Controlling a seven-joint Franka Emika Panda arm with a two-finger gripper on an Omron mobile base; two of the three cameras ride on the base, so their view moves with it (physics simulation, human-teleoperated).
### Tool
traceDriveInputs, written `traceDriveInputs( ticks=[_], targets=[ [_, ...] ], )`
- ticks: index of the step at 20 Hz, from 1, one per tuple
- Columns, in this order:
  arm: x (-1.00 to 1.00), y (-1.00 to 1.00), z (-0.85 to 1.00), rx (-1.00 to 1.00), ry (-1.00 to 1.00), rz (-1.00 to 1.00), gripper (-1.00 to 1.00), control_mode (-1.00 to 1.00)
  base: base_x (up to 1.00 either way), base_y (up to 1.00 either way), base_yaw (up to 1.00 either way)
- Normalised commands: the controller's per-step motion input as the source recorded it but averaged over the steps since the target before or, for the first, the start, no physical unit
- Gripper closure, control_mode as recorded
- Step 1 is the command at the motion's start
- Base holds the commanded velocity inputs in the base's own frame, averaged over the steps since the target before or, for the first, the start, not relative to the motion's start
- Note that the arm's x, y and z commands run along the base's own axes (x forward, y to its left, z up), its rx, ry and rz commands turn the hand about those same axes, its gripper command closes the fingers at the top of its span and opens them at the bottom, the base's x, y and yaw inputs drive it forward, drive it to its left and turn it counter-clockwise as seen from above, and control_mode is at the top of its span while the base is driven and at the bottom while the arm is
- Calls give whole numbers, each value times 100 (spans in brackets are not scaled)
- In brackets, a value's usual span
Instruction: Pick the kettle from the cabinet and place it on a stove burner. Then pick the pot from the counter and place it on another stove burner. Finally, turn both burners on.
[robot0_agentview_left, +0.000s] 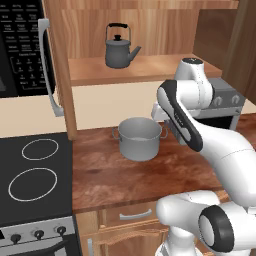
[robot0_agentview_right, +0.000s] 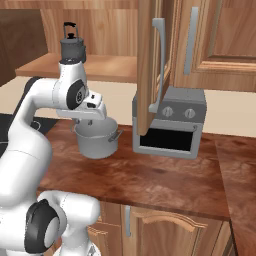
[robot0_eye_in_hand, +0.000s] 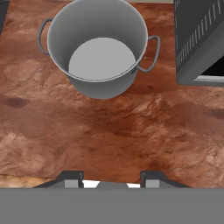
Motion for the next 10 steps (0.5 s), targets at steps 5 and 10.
traceDriveInputs(
  ticks=[5,10],
  targets=[
    [0,0,0,0,0,0,-100,-100,0,0,0],
    [-2,0,0,0,-8,0,-100,-100,0,0,0]
  ],
)
